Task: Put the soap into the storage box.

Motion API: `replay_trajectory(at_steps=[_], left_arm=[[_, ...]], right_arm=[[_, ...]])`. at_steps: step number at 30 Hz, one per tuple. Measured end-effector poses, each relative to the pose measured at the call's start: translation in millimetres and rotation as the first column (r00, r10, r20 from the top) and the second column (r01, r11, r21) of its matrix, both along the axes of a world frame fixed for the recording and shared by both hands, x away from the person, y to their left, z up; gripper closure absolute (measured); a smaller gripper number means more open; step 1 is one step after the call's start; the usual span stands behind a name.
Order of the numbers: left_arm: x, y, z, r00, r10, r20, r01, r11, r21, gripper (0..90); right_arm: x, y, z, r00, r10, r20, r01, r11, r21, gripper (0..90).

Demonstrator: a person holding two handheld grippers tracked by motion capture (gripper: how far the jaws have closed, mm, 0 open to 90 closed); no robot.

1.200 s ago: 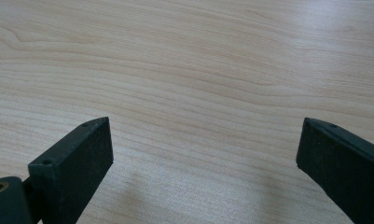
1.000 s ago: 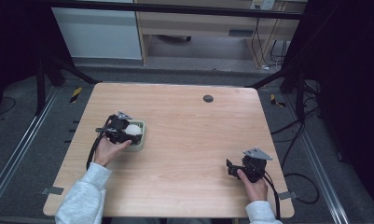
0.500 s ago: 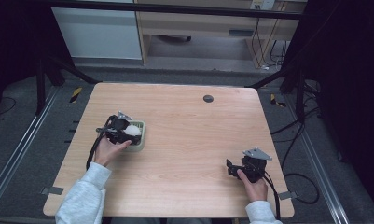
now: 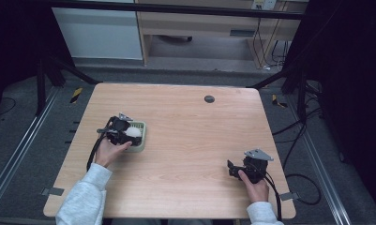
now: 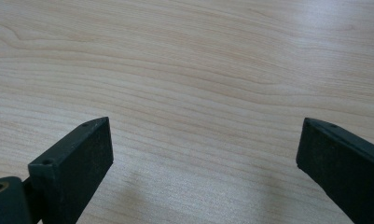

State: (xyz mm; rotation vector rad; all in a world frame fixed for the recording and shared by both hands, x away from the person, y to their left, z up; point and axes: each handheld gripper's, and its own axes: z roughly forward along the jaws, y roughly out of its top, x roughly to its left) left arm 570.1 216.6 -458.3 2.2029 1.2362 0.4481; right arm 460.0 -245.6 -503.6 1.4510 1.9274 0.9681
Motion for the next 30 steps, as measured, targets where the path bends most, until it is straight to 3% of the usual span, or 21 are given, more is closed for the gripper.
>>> replay_trajectory(at_steps=[30], left_arm=[[1.1,-1.3,-4.6,1.0,-0.002,-0.002,0.002,1.0,0.002,23.1]], right_arm=[[-0.1,0.1,0.0,1.0,0.001,-0.002,-0.001,1.0,0.0,4.1]])
